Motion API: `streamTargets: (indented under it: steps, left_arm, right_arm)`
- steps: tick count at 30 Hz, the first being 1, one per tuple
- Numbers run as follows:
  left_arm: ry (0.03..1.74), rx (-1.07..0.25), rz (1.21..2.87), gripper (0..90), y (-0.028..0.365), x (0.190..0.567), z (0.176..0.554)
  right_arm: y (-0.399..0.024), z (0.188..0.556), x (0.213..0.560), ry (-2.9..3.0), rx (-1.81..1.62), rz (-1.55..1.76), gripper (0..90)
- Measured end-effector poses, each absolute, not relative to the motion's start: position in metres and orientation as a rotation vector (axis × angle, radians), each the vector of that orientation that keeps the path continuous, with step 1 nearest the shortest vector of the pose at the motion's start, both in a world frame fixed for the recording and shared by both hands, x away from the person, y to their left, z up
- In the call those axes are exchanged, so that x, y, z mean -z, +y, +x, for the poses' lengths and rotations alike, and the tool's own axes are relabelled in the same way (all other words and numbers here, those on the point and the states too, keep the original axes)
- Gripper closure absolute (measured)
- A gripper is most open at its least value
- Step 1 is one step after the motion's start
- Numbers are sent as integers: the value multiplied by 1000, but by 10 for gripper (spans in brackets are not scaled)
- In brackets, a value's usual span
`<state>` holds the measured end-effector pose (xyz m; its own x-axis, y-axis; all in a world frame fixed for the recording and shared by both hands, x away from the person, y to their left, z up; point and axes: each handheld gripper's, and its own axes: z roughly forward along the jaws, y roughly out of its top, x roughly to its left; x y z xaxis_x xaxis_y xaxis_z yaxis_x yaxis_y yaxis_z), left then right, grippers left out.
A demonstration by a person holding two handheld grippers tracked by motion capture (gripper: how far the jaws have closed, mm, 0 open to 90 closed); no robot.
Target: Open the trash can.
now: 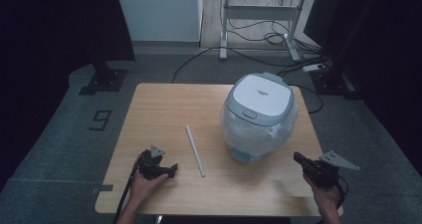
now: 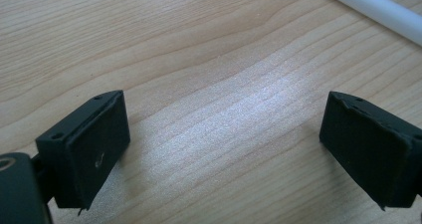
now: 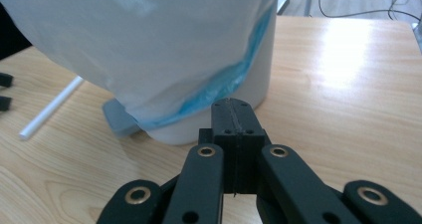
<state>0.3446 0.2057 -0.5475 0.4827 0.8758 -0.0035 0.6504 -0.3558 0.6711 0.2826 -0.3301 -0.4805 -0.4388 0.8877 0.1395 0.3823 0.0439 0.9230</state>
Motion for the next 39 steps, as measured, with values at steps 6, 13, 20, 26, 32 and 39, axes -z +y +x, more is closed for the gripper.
streamTargets:
  steps: [6, 13, 20, 26, 32, 39]
  left_arm:
    - [1257, -480, 2120, 51, 206, 547, 345]
    - [1258, -480, 2117, 52, 205, 548, 345]
    - [1259, -480, 2117, 52, 205, 547, 345]
    - [1260, -479, 2116, 52, 205, 547, 345]
    - [1262, -480, 2116, 52, 205, 547, 345]
    - [1263, -480, 2116, 52, 205, 547, 345]
  right_arm:
    - [-326, 282, 462, 1856, -1437, 1213, 900]
    - [-319, 284, 431, 1861, -1504, 1154, 900]
    - [-307, 286, 405, 1869, -1532, 1091, 900]
    - [-298, 288, 386, 1877, -1548, 1046, 900]
    - [-288, 291, 371, 1884, -1555, 1010, 900]
    - [-270, 303, 353, 1911, -1546, 963, 900]
